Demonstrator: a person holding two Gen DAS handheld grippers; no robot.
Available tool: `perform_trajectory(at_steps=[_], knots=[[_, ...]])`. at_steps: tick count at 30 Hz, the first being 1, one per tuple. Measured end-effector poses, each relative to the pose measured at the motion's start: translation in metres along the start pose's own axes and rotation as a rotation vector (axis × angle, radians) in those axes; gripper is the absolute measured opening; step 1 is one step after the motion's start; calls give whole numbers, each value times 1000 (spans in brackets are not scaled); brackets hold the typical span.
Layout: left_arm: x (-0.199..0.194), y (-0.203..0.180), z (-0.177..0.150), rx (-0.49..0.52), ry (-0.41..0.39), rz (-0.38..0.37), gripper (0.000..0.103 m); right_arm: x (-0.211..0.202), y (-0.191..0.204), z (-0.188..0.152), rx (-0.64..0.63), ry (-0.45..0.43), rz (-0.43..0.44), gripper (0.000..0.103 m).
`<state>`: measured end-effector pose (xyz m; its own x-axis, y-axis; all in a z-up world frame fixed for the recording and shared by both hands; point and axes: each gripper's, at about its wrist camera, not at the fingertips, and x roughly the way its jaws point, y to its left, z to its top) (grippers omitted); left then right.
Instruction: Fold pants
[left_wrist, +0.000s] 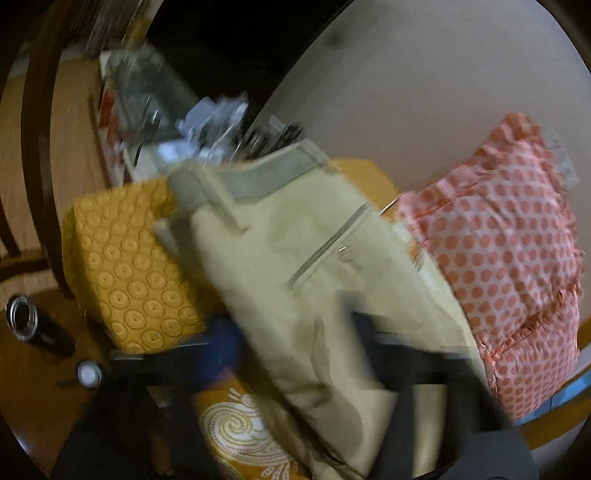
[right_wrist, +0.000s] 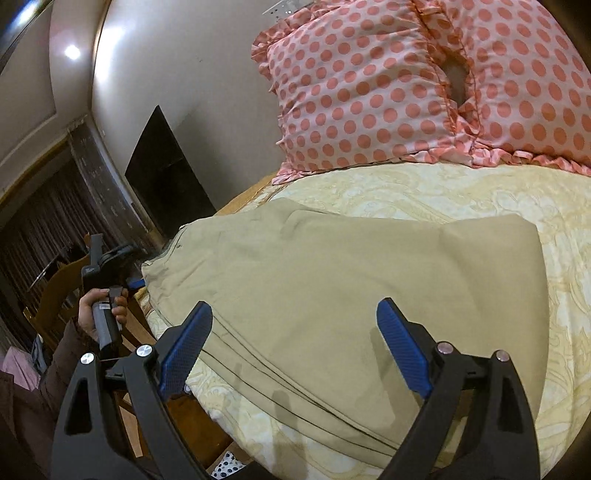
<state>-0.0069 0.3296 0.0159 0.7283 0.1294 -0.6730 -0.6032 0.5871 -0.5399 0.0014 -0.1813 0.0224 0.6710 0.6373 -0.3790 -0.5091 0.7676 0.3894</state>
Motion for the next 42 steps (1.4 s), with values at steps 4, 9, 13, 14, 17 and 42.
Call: perform_trajectory(at_steps=[4,9,13,14,17,42], knots=[[-21,-40,3,227,-78,32,10,-15,-15,-1,30,-41,-8,93],[-69,-151,-29,581,-201,-118,6,-37,-40,0,76,-103,-61,93],[-97,-241,-105,875,-200,-344,6,-65,-65,-2,161,-185,-108,93],[-102,-262,-140,970,-163,-440,6,-70,-70,-3,179,-200,-121,93],[-99,-286,-223,1171,-34,-574,6,-88,-89,-5,258,-241,-145,93],[55,-205,-125,747,499,-457,72,-11,-136,20,354,97,-174,57]])
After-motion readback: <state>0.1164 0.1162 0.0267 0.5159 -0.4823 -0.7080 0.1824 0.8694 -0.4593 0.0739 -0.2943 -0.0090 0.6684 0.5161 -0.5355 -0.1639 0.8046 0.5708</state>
